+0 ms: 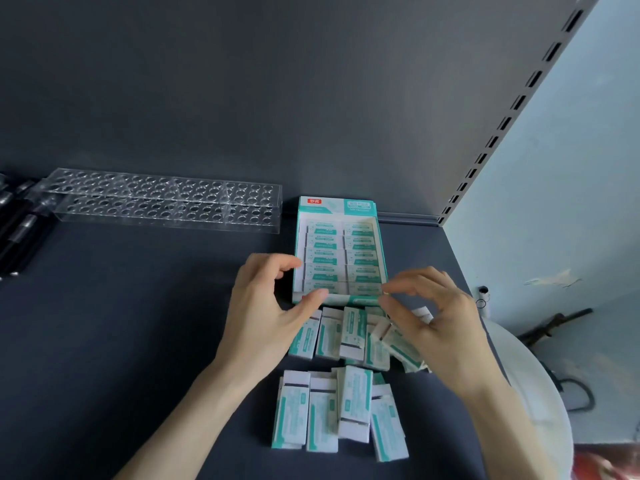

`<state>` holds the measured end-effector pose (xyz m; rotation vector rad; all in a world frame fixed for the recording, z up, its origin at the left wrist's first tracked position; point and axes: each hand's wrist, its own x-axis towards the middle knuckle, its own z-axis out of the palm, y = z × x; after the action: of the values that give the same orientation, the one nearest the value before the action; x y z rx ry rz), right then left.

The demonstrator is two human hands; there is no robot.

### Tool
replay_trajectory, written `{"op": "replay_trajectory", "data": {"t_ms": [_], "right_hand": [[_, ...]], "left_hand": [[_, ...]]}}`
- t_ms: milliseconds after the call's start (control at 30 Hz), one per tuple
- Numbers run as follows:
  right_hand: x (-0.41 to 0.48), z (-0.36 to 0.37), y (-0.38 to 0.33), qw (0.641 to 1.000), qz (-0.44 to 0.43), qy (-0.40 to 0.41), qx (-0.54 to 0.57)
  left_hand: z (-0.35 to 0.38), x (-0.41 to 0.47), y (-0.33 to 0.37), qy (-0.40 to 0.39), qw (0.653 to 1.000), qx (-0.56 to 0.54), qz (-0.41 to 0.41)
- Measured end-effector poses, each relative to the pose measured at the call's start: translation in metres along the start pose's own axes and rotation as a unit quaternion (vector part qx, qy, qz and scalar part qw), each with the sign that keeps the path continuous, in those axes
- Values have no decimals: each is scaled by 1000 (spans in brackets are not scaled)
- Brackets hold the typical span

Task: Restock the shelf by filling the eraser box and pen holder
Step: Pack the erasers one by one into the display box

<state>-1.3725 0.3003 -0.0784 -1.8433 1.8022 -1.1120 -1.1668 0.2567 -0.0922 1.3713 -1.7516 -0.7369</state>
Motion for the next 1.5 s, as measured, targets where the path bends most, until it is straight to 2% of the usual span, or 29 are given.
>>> {"op": "replay_trajectory", "data": {"t_ms": [67,200,433,600,700,833,1000,1233,1433,1500], "right_hand": [[-11,-4,-1,1000,17,1,21],[-34,-4,0,999,36,2,-5],[-57,0,7,998,18,13,-55],[-57,-3,-3,999,5,16,-31],[-57,-5,-14,998,28,11,55],[-52,-7,-22,971,49,-4,234],[-39,-5,-32,938,44,-27,344],[-26,2,-36,927,12,-43,373],[-14,7,-33,936,34,-51,346],[-10,10,-31,951,40,-30,306]], "left_hand": [[-3,-8,5,-15,999,-6,28],[-7,-32,9,-118,991,-36,54],[-2,-52,13,-228,971,32,63],[-3,-55,18,-203,977,9,70],[-7,-57,25,-190,978,-89,16],[-10,-54,32,-148,946,-279,-81],[-10,-47,40,-88,906,-396,-120],[-11,-34,47,-95,915,-372,-120],[-10,-23,38,-56,937,-327,-109],[-10,-19,38,-51,941,-315,-112]]}}
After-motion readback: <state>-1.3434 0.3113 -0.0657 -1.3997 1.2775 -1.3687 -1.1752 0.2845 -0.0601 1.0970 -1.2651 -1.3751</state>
